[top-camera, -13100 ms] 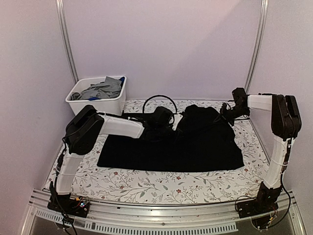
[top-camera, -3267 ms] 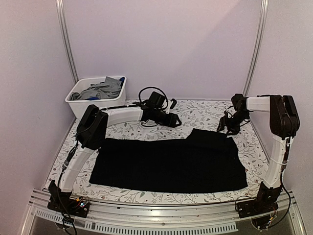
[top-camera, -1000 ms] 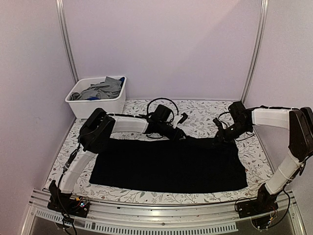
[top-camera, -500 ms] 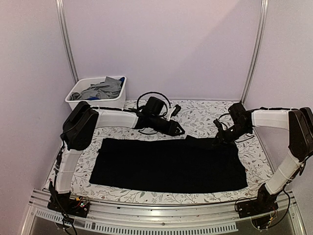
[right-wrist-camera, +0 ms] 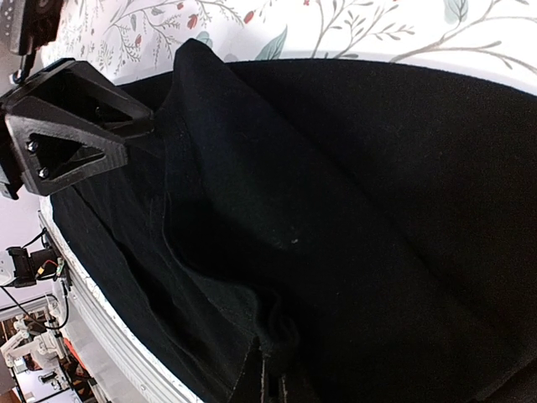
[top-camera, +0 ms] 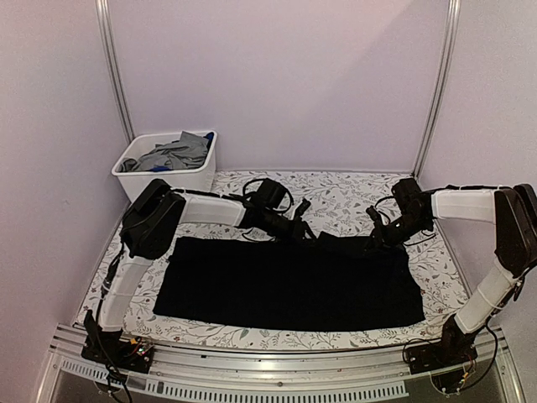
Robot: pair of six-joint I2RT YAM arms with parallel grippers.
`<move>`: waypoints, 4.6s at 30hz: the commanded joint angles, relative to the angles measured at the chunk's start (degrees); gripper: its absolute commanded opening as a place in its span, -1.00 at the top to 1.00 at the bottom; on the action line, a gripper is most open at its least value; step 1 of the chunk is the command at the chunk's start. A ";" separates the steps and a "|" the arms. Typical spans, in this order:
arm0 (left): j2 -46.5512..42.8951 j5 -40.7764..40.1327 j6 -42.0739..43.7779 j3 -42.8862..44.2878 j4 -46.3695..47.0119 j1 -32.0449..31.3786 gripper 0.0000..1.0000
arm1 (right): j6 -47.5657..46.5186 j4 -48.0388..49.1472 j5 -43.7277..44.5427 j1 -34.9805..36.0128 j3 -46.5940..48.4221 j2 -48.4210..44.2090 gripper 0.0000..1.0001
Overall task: Fold and stack the mixed laundry pile
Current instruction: Adjust the rectangle-folded T-shirt at the center of the board.
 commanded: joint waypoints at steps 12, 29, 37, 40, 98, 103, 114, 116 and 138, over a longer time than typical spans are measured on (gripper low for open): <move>6.28 1.36 -1.16 9.19 -3.32 -0.17 0.48 | 0.36 0.78 0.31 0.23 -1.32 -1.45 1.00; -0.47 1.85 2.04 4.31 -3.39 -0.76 1.00 | 1.36 0.31 1.07 -0.28 -1.86 -4.57 1.00; -6.48 1.98 7.55 0.84 -9.16 -2.18 1.00 | 2.28 0.37 1.04 -1.56 -4.69 -7.67 0.99; -7.34 3.40 8.72 -0.39 -10.26 -2.97 1.00 | 2.61 0.34 0.90 -2.06 -6.16 -9.38 1.00; -17.62 2.31 21.36 -11.18 -24.71 -5.64 0.15 | 15.10 -20.23 8.48 -2.76 -17.30 -25.81 0.03; -32.73 -1.47 11.40 -27.78 -13.22 2.96 0.08 | 15.66 -21.39 11.22 -2.80 -9.06 -29.92 -0.05; -56.49 -10.61 -1.04 -47.93 -14.01 26.10 0.06 | 13.44 -2.82 3.15 5.54 5.05 -15.93 0.15; -59.28 -12.69 -2.00 -49.93 -16.86 29.28 0.07 | 12.42 -0.39 3.71 9.70 8.30 -11.28 0.19; -53.39 -10.70 -3.25 -53.81 -22.52 39.09 0.08 | -7.89 -12.66 28.09 30.32 30.27 21.45 0.23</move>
